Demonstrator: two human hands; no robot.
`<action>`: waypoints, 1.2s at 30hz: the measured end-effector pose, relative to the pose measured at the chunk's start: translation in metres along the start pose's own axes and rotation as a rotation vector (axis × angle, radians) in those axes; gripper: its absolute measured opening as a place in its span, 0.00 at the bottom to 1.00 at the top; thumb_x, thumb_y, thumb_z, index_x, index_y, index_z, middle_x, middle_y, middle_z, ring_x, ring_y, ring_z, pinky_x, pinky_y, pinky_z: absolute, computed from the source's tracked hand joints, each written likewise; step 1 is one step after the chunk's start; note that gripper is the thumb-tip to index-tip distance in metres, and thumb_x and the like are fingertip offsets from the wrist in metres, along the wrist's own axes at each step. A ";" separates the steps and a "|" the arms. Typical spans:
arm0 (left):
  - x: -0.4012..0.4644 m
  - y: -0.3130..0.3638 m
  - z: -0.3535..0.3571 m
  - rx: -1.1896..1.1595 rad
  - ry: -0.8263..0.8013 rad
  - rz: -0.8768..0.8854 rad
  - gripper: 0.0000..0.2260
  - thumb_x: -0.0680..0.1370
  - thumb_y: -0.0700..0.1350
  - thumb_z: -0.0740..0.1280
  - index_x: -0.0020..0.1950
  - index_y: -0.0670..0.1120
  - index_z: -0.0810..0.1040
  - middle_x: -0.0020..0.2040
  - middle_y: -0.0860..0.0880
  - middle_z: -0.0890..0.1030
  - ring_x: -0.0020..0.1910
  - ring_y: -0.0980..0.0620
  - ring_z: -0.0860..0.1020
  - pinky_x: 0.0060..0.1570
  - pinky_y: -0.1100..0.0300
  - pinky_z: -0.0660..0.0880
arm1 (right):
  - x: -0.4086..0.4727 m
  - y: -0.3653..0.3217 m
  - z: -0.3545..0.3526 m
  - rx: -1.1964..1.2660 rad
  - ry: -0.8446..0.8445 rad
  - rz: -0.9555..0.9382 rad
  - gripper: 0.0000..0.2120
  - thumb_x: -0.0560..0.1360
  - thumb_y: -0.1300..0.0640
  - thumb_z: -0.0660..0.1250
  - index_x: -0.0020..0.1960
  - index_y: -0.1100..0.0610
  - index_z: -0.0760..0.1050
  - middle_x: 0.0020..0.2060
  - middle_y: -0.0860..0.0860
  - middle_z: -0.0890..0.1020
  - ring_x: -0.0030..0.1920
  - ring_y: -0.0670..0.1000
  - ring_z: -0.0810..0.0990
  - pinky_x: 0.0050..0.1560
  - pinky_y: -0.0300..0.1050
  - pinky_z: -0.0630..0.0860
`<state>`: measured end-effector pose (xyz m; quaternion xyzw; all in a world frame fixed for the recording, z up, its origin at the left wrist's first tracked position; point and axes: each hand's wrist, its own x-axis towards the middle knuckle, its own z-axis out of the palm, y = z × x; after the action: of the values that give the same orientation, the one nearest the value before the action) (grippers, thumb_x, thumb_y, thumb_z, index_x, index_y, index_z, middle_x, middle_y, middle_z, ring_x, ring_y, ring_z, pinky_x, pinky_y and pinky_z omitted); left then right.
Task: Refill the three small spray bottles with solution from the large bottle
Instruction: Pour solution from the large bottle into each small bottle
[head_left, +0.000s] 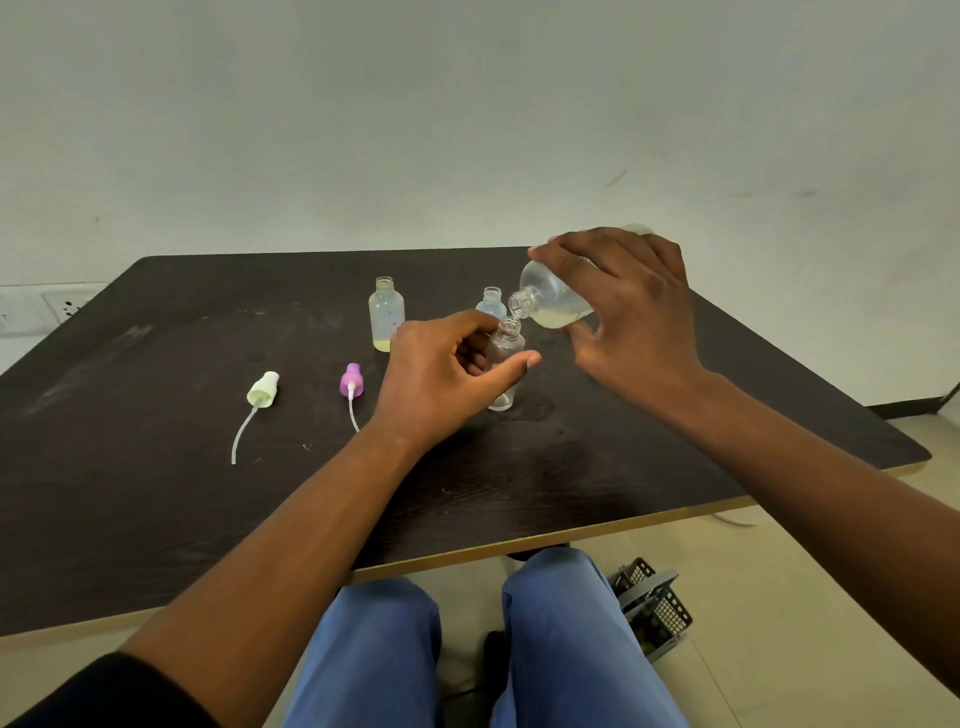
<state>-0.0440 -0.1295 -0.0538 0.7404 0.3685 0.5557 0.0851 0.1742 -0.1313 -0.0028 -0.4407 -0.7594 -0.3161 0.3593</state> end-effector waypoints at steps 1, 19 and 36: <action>0.000 0.000 0.000 -0.001 -0.001 -0.002 0.20 0.74 0.58 0.80 0.57 0.45 0.87 0.40 0.54 0.85 0.37 0.57 0.84 0.42 0.60 0.85 | 0.000 0.000 0.000 0.001 0.001 0.000 0.33 0.66 0.64 0.74 0.71 0.50 0.79 0.64 0.48 0.83 0.66 0.55 0.80 0.65 0.55 0.69; -0.001 0.000 0.000 -0.016 0.000 -0.024 0.20 0.74 0.59 0.80 0.55 0.45 0.87 0.38 0.54 0.84 0.36 0.54 0.84 0.40 0.56 0.85 | 0.004 0.000 -0.003 0.001 -0.013 0.000 0.33 0.66 0.65 0.72 0.70 0.50 0.80 0.65 0.48 0.83 0.66 0.55 0.79 0.66 0.56 0.69; -0.001 0.000 0.000 -0.024 -0.001 -0.029 0.18 0.73 0.57 0.81 0.55 0.45 0.87 0.38 0.53 0.85 0.36 0.55 0.84 0.40 0.57 0.85 | 0.008 0.001 -0.004 0.004 0.015 -0.006 0.33 0.65 0.66 0.72 0.70 0.50 0.80 0.64 0.48 0.83 0.66 0.56 0.80 0.66 0.56 0.68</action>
<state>-0.0441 -0.1306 -0.0544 0.7343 0.3722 0.5584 0.1022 0.1733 -0.1306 0.0063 -0.4354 -0.7586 -0.3189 0.3650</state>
